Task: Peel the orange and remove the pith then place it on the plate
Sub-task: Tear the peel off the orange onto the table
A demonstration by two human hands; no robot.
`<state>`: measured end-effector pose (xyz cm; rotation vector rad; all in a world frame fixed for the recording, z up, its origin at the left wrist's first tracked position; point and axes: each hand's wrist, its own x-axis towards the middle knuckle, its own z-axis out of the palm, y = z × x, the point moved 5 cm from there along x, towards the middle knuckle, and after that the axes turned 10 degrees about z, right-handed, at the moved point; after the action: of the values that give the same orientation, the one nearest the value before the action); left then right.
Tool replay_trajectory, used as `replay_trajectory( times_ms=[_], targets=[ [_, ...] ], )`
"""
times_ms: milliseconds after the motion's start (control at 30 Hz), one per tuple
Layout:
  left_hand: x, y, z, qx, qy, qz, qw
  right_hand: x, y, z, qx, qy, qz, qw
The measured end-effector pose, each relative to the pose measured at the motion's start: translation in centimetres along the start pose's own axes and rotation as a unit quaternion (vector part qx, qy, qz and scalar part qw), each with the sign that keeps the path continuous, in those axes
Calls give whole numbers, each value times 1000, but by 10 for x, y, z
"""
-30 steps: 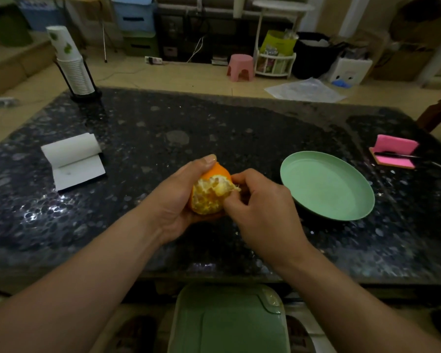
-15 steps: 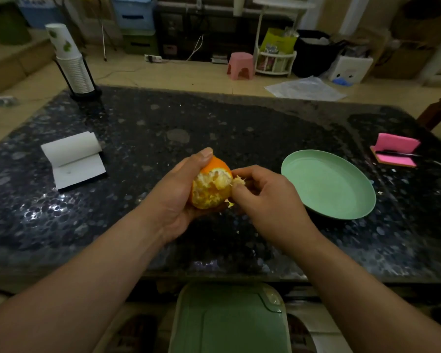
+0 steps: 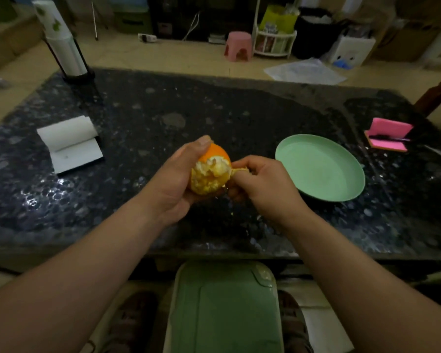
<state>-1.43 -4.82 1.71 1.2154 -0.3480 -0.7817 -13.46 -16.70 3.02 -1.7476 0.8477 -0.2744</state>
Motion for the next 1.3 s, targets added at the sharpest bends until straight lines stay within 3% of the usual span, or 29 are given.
replay_trajectory(
  times_ms=[100,267,433,567,800,867,967,1300],
  targets=[
    [4,0,1,-36,-15,-52,998,5,3,-1,28,-31,11,999],
    [8,-5,0,-1,-27,-93,995,8,7,-3,-7,2,-13,1000],
    [12,-10,-17,-75,50,-133,987,30,19,-12,46,28,33,998],
    [17,-15,-29,-115,77,-155,978,52,39,-4,-150,53,43,986],
    [24,-22,-32,-117,82,-155,977,54,27,14,-268,73,-7,961],
    [24,-19,-32,-108,83,-143,980,46,16,10,-199,68,-41,977],
    [23,-15,-27,-89,67,-135,985,34,4,10,-95,-2,-49,994],
    [12,-5,-18,-7,5,-110,994,24,-1,3,-127,-13,-84,988]
  ],
)
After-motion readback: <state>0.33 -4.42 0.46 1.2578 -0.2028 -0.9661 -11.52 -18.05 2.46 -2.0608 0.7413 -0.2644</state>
